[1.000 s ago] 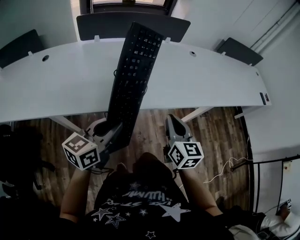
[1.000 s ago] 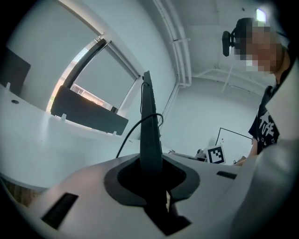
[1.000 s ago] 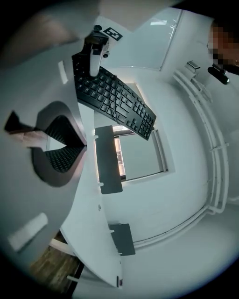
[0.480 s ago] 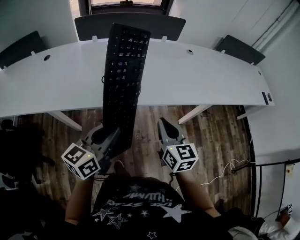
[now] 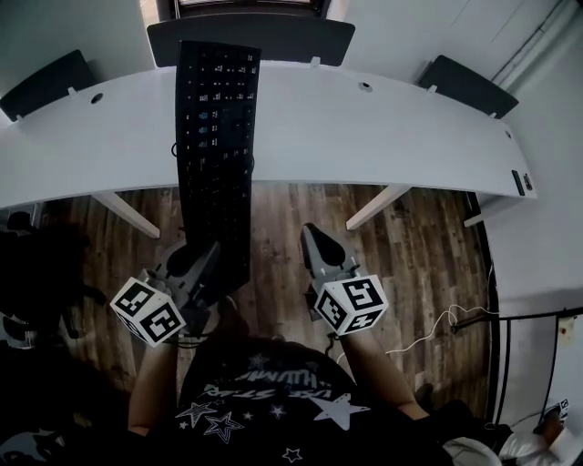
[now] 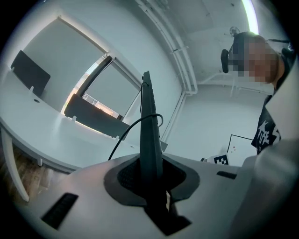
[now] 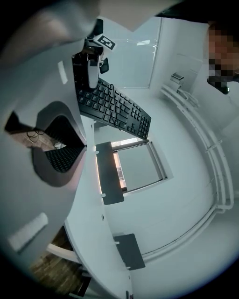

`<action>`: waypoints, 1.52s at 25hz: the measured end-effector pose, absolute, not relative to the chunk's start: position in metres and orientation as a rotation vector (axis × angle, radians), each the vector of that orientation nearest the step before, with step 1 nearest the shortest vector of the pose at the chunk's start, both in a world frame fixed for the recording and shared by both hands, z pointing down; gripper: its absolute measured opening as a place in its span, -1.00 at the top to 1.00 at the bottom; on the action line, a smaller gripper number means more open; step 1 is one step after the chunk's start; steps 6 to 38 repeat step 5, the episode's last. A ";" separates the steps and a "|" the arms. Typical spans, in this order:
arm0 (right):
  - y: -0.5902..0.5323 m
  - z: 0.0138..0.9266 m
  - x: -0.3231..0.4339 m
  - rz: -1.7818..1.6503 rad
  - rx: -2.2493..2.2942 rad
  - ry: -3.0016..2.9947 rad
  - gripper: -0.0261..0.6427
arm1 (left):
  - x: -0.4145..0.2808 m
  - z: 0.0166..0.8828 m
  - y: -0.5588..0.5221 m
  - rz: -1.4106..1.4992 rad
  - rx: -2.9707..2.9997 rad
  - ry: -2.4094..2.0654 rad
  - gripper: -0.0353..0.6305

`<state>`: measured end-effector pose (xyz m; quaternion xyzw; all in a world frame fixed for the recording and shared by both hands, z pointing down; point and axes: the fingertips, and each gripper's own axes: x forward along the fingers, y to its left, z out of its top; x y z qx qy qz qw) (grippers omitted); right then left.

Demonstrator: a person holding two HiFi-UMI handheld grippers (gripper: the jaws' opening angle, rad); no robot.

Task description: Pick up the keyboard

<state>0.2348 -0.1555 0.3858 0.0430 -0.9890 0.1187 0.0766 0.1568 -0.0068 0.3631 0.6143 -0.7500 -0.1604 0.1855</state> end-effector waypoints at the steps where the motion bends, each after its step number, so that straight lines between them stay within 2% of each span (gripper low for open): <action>1: -0.154 0.385 0.235 0.354 0.120 -2.969 0.92 | 0.156 0.364 -0.007 -0.447 1.729 -2.115 0.66; 38: -0.152 0.385 0.231 0.342 0.111 -2.982 0.92 | 0.149 0.369 -0.007 -0.400 1.727 -2.145 0.66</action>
